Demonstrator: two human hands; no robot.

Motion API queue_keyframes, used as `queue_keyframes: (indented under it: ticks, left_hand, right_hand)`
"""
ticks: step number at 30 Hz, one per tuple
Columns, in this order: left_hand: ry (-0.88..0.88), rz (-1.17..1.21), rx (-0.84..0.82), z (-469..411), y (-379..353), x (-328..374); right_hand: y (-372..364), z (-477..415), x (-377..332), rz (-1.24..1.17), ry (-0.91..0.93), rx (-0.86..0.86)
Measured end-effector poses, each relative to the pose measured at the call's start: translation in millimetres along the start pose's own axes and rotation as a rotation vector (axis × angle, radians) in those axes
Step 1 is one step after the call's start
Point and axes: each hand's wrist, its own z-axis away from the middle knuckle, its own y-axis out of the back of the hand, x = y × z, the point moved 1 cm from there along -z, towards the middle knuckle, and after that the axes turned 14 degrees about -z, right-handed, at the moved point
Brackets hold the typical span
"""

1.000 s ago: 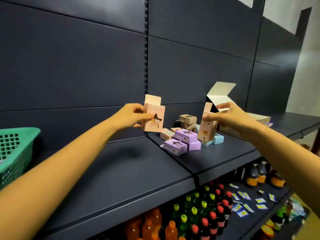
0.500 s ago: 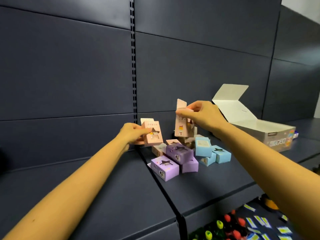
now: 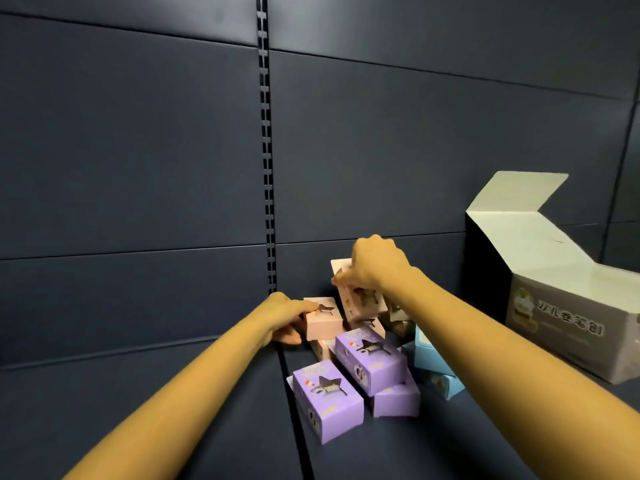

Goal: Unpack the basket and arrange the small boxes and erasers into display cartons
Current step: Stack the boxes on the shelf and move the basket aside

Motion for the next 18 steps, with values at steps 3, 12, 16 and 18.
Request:
queue_keyframes:
  ticks: [3,12,16,18]
  left_hand:
    - [0.011,-0.041,-0.012,-0.4,-1.8,-0.8]
    - [-0.085,-0.582,0.400,10.0,38.7,9.9]
    - [-0.116,-0.941,0.660,43.2,69.0,17.1]
    - [-0.089,-1.023,0.730,62.4,84.5,14.0]
  right_hand:
    - [-9.6,-8.5,0.9,0.062,0.018,-0.084]
    - [-11.9,-15.5,-0.9,0.243,0.190,-0.126]
    - [9.3,-14.6,-13.0,0.253,0.312,-0.096]
    - [10.0,-11.9,-26.5,0.226,0.396,-0.096]
